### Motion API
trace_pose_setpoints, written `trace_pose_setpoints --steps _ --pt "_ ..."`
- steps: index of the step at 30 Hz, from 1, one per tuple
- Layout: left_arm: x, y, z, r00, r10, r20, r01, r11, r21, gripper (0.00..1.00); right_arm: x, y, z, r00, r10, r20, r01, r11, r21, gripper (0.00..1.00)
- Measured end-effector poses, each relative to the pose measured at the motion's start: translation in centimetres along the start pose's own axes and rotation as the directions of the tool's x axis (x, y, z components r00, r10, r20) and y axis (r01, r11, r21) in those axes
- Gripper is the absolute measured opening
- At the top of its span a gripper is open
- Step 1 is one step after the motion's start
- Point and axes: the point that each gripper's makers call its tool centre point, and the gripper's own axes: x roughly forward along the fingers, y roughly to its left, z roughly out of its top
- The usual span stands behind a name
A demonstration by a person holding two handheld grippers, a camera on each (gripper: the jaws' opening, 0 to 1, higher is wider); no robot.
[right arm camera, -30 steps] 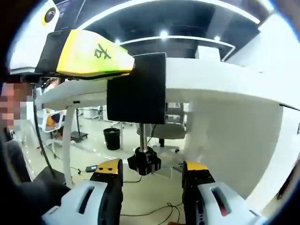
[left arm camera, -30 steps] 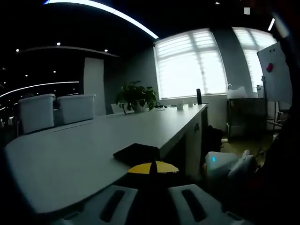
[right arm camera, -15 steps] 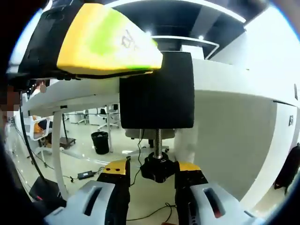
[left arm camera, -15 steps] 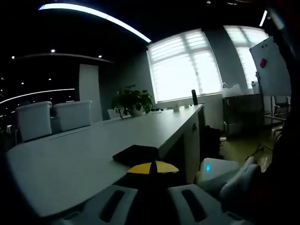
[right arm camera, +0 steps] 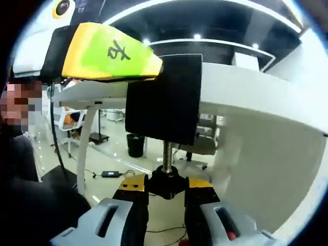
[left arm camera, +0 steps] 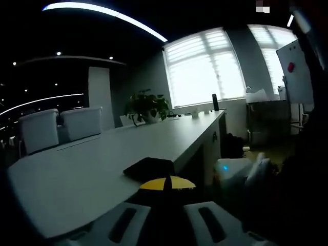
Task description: Clamp the fixed fixture on the desktop, loosen the retaining clip, secure it to the edge of the desk, and tighten the retaining clip.
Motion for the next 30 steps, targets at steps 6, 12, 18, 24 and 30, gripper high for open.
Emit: trace_pose_setpoints --steps 6,12,18,24,30 --pt "-0.1 -0.1 0.0 1.0 0.026 -0.016 -0.026 1.0 0.009 0.01 0.4 1.0 0.0 0.973 0.232 0.017 -0.231 0.972 -0.036 0.24" --pt "-0.3 0.1 -0.1 0.999 0.035 -0.034 -0.035 0.999 -0.003 0.01 1.1 1.7 0.1 0.885 0.463 0.044 -0.456 0.883 -0.105 0.24" --pt "0.0 -0.1 -0.5 0.998 0.037 -0.05 -0.037 0.999 0.019 0.01 0.9 2.0 0.1 0.863 0.501 0.061 -0.49 0.86 -0.139 0.25" --pt "0.1 -0.2 -0.7 0.998 0.034 -0.056 -0.032 0.999 0.034 0.01 0.5 1.2 -0.9 0.919 0.393 -0.031 -0.392 0.905 -0.162 0.27" --pt "0.0 -0.4 -0.6 0.999 0.033 -0.036 -0.031 0.999 0.045 0.01 -1.2 0.6 -1.2 0.982 0.19 -0.013 -0.19 0.982 -0.009 0.38"
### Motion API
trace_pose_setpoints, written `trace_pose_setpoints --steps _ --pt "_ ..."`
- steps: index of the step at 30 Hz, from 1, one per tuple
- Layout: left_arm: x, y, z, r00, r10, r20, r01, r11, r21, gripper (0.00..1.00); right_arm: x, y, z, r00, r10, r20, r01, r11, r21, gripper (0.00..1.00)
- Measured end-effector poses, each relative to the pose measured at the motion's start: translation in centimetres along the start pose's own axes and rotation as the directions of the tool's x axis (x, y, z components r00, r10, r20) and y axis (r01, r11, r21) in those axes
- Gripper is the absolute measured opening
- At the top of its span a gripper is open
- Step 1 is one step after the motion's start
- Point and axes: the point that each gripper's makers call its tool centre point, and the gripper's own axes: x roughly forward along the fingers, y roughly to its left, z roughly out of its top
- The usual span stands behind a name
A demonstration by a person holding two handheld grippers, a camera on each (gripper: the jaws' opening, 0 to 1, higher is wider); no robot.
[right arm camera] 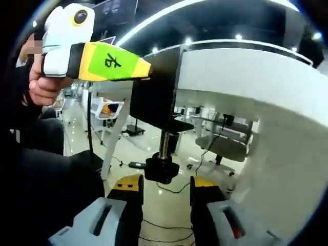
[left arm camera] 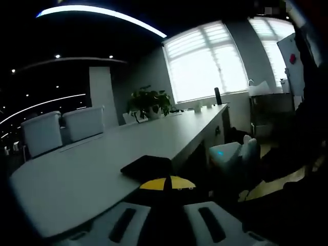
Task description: Clamp the fixed fixture on the desktop, loosen the retaining clip, secure it to the edge of the desk, and tighten the retaining clip.
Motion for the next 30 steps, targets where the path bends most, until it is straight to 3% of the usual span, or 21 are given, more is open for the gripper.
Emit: trace_pose_setpoints --steps 4,6,9,11,12,13,16,18,23,25,30 --pt "0.0 0.1 0.0 1.0 -0.012 0.014 0.012 1.0 -0.002 0.01 0.2 0.4 -0.4 0.993 -0.119 -0.024 0.12 0.989 0.086 0.46" --pt "-0.1 0.1 -0.1 1.0 -0.02 0.024 0.02 1.0 -0.004 0.01 0.3 0.7 -0.2 0.982 -0.186 -0.02 0.187 0.979 0.075 0.49" --pt "-0.1 0.1 0.0 0.999 -0.029 0.037 0.029 1.0 -0.004 0.01 1.5 -0.5 0.0 0.943 -0.333 -0.02 0.334 0.939 0.088 0.48" --pt "0.0 0.1 0.0 0.999 -0.034 0.042 0.034 0.999 -0.01 0.01 1.5 -1.5 0.4 0.899 -0.437 -0.009 0.437 0.897 0.065 0.45" --pt "0.0 0.1 0.0 0.998 -0.036 0.044 0.037 0.999 -0.011 0.01 1.5 -2.0 0.7 0.88 -0.475 0.007 0.473 0.878 0.076 0.43" --pt "0.0 0.1 0.0 0.998 -0.038 0.045 0.039 0.999 -0.011 0.01 1.5 -2.1 0.6 0.873 -0.488 0.01 0.486 0.871 0.075 0.4" --pt "0.1 0.1 0.0 0.998 -0.048 0.048 0.049 0.999 -0.009 0.01 2.6 -2.3 -0.2 0.868 -0.495 -0.032 0.494 0.857 0.144 0.36" --pt "0.1 0.1 0.1 0.997 -0.052 0.048 0.053 0.999 -0.012 0.01 2.5 -2.6 0.1 0.862 -0.506 -0.025 0.504 0.854 0.129 0.3" --pt "0.3 0.1 0.1 0.998 -0.043 0.047 0.044 0.999 -0.022 0.01 1.9 -2.0 0.5 0.871 -0.491 -0.027 0.489 0.859 0.155 0.26" --pt "0.4 0.1 0.1 0.998 -0.035 0.044 0.037 0.999 -0.031 0.01 1.8 -2.0 0.4 0.878 -0.477 -0.029 0.477 0.87 0.124 0.25" --pt "0.4 0.2 0.2 0.999 -0.031 0.039 0.033 0.998 -0.057 0.01 1.4 -1.0 0.7 0.929 -0.37 -0.023 0.371 0.926 0.066 0.24"
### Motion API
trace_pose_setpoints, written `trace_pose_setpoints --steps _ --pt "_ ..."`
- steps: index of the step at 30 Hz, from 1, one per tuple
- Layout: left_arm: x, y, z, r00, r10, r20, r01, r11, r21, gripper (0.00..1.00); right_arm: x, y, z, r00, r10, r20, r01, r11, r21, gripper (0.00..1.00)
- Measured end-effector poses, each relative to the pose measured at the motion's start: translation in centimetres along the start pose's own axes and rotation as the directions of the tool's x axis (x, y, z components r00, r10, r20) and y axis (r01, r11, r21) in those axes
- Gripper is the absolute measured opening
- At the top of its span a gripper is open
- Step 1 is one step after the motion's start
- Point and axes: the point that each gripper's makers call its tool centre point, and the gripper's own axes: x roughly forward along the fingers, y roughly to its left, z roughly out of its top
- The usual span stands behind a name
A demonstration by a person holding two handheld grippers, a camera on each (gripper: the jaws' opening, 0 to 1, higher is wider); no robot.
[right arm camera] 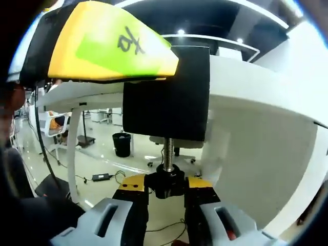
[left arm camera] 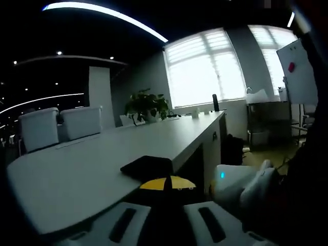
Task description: Clamp the fixed fixture on the desktop, loosen the retaining clip, secure it to the edge of the desk, and tighten the retaining clip.
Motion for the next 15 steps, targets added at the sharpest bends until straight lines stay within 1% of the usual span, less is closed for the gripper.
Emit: trace_pose_setpoints --steps 3,5,6,7,9,10,11,12,13,14,15 --pt "0.1 -0.1 0.0 1.0 0.013 -0.019 -0.012 1.0 0.015 0.01 -0.5 0.4 0.2 0.994 0.108 0.02 -0.106 0.991 -0.076 0.22" --pt "0.1 -0.2 0.0 0.999 0.019 -0.029 -0.018 1.0 0.024 0.01 -0.7 0.8 0.2 0.98 0.198 0.015 -0.196 0.975 -0.104 0.22" --pt "0.0 -0.2 0.0 0.999 0.02 -0.032 -0.02 0.999 0.026 0.01 -0.8 0.9 0.2 0.973 0.23 0.012 -0.228 0.967 -0.11 0.22" --pt "0.0 -0.2 0.0 0.999 0.022 -0.036 -0.021 0.999 0.03 0.01 -0.2 1.1 0.1 0.958 0.287 0.005 -0.284 0.952 -0.115 0.22" --pt "0.0 -0.2 0.0 0.999 0.03 -0.044 -0.029 0.999 0.034 0.01 -0.4 1.4 0.2 0.932 0.361 -0.006 -0.357 0.919 -0.166 0.21" --pt "-0.1 -0.2 -0.1 0.998 0.035 -0.047 -0.033 0.999 0.034 0.01 -0.5 1.6 0.2 0.916 0.401 -0.013 -0.397 0.903 -0.166 0.21" --pt "-0.1 -0.2 -0.1 0.998 0.039 -0.051 -0.037 0.999 0.035 0.01 0.0 1.6 0.1 0.897 0.443 -0.013 -0.439 0.884 -0.162 0.21" --pt "-0.1 -0.2 -0.1 0.998 0.041 -0.054 -0.04 0.999 0.035 0.01 0.0 1.8 0.1 0.875 0.483 -0.01 -0.479 0.863 -0.16 0.21" --pt "-0.1 -0.2 -0.1 0.997 0.044 -0.057 -0.042 0.998 0.036 0.01 0.2 1.9 0.0 0.853 0.522 -0.009 -0.515 0.839 -0.177 0.21" --pt "-0.2 -0.1 -0.1 0.997 0.045 -0.06 -0.043 0.998 0.037 0.01 0.1 2.1 0.0 0.826 0.564 -0.007 -0.555 0.811 -0.183 0.21" --pt "-0.2 -0.1 -0.1 0.997 0.046 -0.063 -0.044 0.998 0.037 0.01 0.1 2.0 0.0 0.805 0.594 -0.007 -0.584 0.79 -0.188 0.21"
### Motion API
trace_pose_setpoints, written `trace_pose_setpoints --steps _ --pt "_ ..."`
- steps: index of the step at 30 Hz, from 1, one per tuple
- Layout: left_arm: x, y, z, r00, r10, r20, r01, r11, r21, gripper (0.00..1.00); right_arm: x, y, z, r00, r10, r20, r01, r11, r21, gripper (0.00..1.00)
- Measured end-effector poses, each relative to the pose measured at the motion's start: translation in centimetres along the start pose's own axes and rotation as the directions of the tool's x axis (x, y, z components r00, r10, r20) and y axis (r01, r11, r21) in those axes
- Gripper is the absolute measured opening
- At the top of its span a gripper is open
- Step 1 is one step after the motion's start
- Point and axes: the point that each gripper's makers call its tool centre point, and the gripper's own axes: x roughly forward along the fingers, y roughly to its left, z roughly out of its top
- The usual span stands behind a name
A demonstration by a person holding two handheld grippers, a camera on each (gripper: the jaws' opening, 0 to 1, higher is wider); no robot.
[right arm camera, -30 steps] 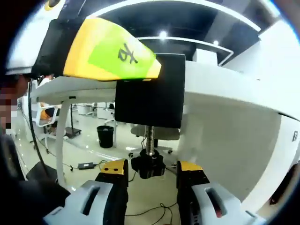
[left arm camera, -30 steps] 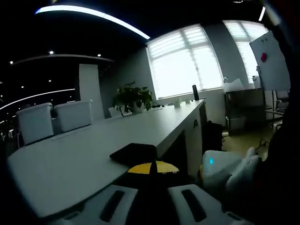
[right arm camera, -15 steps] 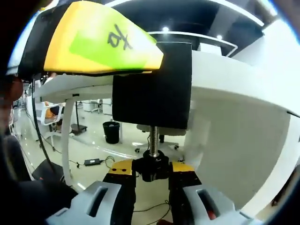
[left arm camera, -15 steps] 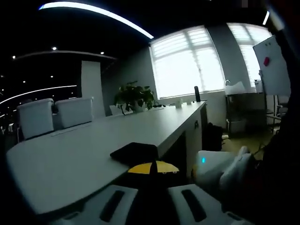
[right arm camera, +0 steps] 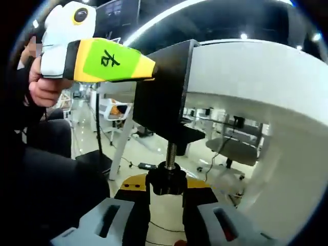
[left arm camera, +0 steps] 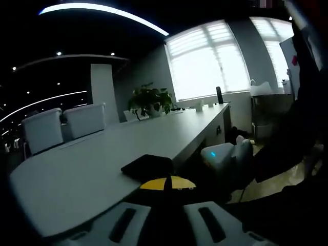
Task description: Clamp the fixed fixture on the desktop, loosen the retaining clip, secure it to the edge of the desk, and tighten the retaining clip.
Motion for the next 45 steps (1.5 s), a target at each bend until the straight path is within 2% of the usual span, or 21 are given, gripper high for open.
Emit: trace_pose_setpoints --steps 1,4,5,7,9,10,13,16,17,18,19,21,23,25,27,29,31,33,35,42,45 --pt "0.0 0.0 0.0 1.0 0.001 -0.005 -0.001 1.0 -0.001 0.01 0.0 0.2 0.1 0.999 0.045 0.014 -0.044 0.998 -0.04 0.21" --pt "0.0 -0.1 -0.2 1.0 0.004 -0.022 -0.004 1.0 0.008 0.01 0.1 0.4 0.0 0.991 0.13 0.025 -0.128 0.989 -0.074 0.21" --pt "0.0 -0.1 -0.2 1.0 0.005 -0.024 -0.005 1.0 0.01 0.01 0.2 0.3 0.0 0.99 0.142 0.024 -0.14 0.987 -0.074 0.21" --pt "0.0 -0.1 -0.6 0.999 0.004 -0.042 -0.004 1.0 0.015 0.01 0.4 0.2 -0.1 0.987 0.16 0.024 -0.155 0.979 -0.134 0.2" --pt "0.0 -0.1 -0.9 0.999 0.005 -0.049 -0.005 1.0 0.014 0.01 0.4 -0.1 -0.4 0.992 0.129 0.003 -0.124 0.965 -0.23 0.2" --pt "0.1 -0.1 -1.0 0.998 0.007 -0.055 -0.006 1.0 0.017 0.01 0.4 -0.1 -0.5 0.993 0.117 -0.007 -0.116 0.966 -0.231 0.2" --pt "0.1 -0.2 -1.0 0.998 0.007 -0.056 -0.006 1.0 0.018 0.01 0.3 -0.4 -0.5 0.999 0.046 -0.01 -0.047 0.98 -0.194 0.24" --pt "0.1 -0.2 -1.0 0.998 0.004 -0.061 -0.003 1.0 0.015 0.01 -0.5 -0.3 0.0 0.998 -0.057 0.027 0.058 0.997 -0.047 0.44" --pt "0.0 -0.1 -0.9 0.998 0.006 -0.057 -0.005 1.0 0.017 0.01 -0.7 -0.2 0.4 0.995 -0.089 0.047 0.09 0.996 -0.014 0.51" --pt "-0.1 -0.1 -0.8 0.999 0.008 -0.052 -0.008 1.0 0.013 0.01 -0.9 -0.1 0.4 0.993 -0.111 0.048 0.112 0.993 -0.02 0.56" --pt "-0.3 0.1 -0.7 0.999 0.012 -0.043 -0.012 1.0 0.004 0.01 -1.1 -0.4 0.2 0.985 -0.169 0.027 0.17 0.985 -0.027 0.55" --pt "-0.5 0.3 -0.6 1.0 0.013 -0.024 -0.013 1.0 -0.018 0.01 -1.6 -0.9 -0.8 0.956 -0.29 -0.049 0.29 0.957 -0.01 0.52" --pt "-0.4 0.3 -0.7 1.0 0.009 -0.011 -0.009 0.999 -0.037 0.01 -1.5 -1.1 -0.6 0.926 -0.376 -0.044 0.377 0.925 0.034 0.53" --pt "-0.4 0.2 -0.7 1.0 0.012 -0.001 -0.012 1.0 -0.026 0.01 -1.6 -1.8 -0.1 0.876 -0.482 -0.034 0.483 0.873 0.075 0.53" --pt "-0.4 0.2 -0.6 1.0 0.013 0.006 -0.013 0.999 -0.029 0.01 -1.6 -1.7 0.5 0.832 -0.553 -0.032 0.553 0.824 0.125 0.54" --pt "-0.4 0.3 -0.6 1.0 0.007 0.013 -0.007 0.999 -0.033 0.01 -1.6 -1.6 1.2 0.777 -0.628 -0.038 0.627 0.767 0.137 0.55" --pt "-0.4 0.4 -0.6 1.0 -0.001 0.021 0.002 0.999 -0.035 0.01 -1.5 -2.0 1.2 0.727 -0.685 -0.049 0.683 0.714 0.153 0.54" --pt "-0.3 0.4 -0.6 1.0 -0.013 0.026 0.014 0.999 -0.042 0.01 -1.3 -2.0 0.8 0.705 -0.705 -0.078 0.703 0.68 0.207 0.53" --pt "-0.3 0.4 -0.6 0.999 -0.024 0.027 0.025 0.999 -0.042 0.01 -1.4 -2.3 0.2 0.673 -0.731 -0.109 0.732 0.639 0.235 0.5" --pt "-0.4 0.3 -0.4 0.999 -0.038 0.04 0.039 0.998 -0.047 0.01 -1.1 -2.7 -0.5 0.659 -0.741 -0.132 0.746 0.621 0.241 0.39" --pt "-0.4 0.3 -0.3 0.999 -0.035 0.042 0.037 0.998 -0.047 0.01 -1.1 -2.7 -0.8 0.662 -0.735 -0.145 0.745 0.624 0.237 0.25"
